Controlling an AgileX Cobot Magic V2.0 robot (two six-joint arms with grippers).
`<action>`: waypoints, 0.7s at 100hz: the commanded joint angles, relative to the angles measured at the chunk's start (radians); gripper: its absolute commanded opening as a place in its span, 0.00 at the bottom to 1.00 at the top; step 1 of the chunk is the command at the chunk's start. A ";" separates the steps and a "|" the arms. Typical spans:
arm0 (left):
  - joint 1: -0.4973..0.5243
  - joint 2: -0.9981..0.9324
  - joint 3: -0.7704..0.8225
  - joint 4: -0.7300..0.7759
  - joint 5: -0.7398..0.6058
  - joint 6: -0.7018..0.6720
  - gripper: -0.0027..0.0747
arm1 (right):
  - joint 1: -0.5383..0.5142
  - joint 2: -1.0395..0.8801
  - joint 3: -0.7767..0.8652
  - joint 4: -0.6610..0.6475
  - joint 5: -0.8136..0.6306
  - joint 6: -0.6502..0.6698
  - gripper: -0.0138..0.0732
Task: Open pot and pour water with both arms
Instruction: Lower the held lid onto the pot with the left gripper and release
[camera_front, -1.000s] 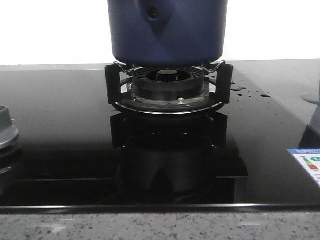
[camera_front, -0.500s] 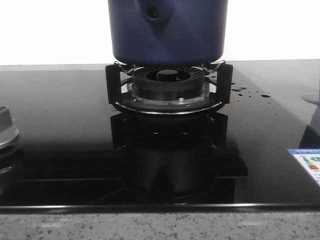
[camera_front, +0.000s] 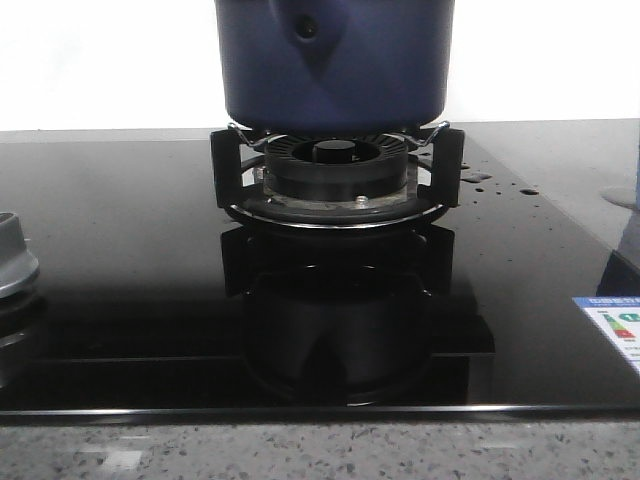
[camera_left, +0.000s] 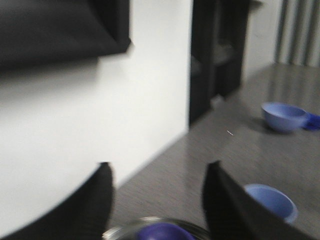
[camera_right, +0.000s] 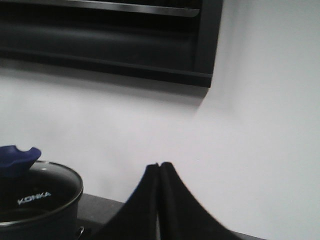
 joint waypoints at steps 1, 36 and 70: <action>0.047 -0.141 0.032 -0.056 -0.070 -0.022 0.23 | 0.033 -0.009 -0.025 -0.122 -0.025 0.056 0.09; 0.148 -0.607 0.491 0.053 -0.188 -0.026 0.01 | 0.127 -0.061 0.027 -0.528 -0.142 0.426 0.09; 0.148 -1.007 0.875 0.014 -0.445 -0.028 0.01 | 0.126 -0.332 0.148 -0.528 -0.040 0.426 0.09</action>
